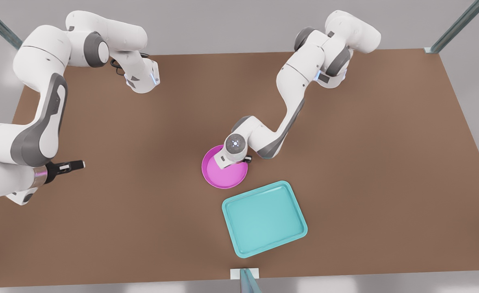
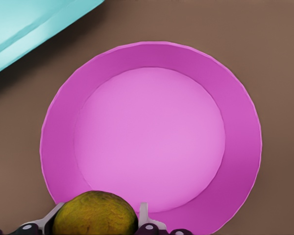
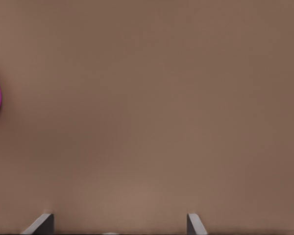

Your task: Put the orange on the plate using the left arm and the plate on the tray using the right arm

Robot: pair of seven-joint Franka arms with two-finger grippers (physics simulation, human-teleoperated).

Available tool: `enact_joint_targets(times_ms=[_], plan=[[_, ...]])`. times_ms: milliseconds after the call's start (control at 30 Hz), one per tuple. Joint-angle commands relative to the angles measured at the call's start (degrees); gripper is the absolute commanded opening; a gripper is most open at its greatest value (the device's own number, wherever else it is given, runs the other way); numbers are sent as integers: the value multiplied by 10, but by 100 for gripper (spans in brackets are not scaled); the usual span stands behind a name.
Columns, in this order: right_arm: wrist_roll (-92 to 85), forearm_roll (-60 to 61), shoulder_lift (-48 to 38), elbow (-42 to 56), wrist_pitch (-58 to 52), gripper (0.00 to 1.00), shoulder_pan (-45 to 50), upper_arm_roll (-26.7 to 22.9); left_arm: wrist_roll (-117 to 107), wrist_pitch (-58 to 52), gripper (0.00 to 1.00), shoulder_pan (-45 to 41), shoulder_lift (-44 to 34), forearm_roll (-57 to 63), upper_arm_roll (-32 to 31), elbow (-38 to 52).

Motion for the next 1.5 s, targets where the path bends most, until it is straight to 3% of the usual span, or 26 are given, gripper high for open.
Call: enact_joint_targets(times_ms=[0, 67, 133, 200, 267, 367, 433, 467, 500, 600, 833, 1133, 1167, 1233, 1333, 1467], plan=[[-43, 15, -4, -2, -16, 100, 9, 3, -269, 44, 100, 0, 3, -1, -2, 2], [-40, 20, -4, -2, 24, 100, 52, 6, -268, 36, 100, 0, -2, -1, -1, 1], [-40, 63, -5, -74, 164, 100, 106, 8, -256, -135, 100, 53, -88, -3, 10, 2], [-7, 92, -86, -303, 406, 100, 165, 10, -55, -371, 100, 238, -257, -16, 13, 3], [28, 93, -97, -379, 517, 100, 187, 27, 109, -403, 100, 307, -294, 24, 32, 4], [47, 94, -103, -457, 606, 100, 206, 28, 129, -398, 100, 307, -307, 32, 51, 47], [47, 122, -100, -490, 643, 100, 209, 28, 179, -279, 100, 326, -441, 45, 49, -140], [47, 143, -96, -516, 689, 100, 223, 29, 206, -301, 100, 328, -430, 47, 48, -138], [47, 180, -81, -521, 700, 100, 228, 31, 208, -353, 100, 327, -396, 48, 48, -96], [45, 267, -38, -520, 696, 100, 227, 47, 209, -357, 100, 328, -402, 48, 52, -93], [40, 287, 13, -505, 691, 100, 228, 97, 208, -342, 100, 328, -387, 48, 53, -93], [42, 296, 32, -502, 691, 100, 228, 122, 239, -341, 100, 329, -389, 47, 58, -93], [42, 296, 32, -502, 690, 96, 228, 124, 239, -342, 100, 330, -388, 47, 58, -92], [42, 296, 32, -494, 676, 66, 228, 125, 260, -343, 100, 330, -388, 48, 59, -93], [42, 296, 33, -494, 668, 40, 228, 126, 247, -342, 100, 328, -385, 42, 58, -92], [43, 296, 38, -495, 667, 39, 228, 129, 252, -341, 100, 328, -380, 43, 58, -81]])
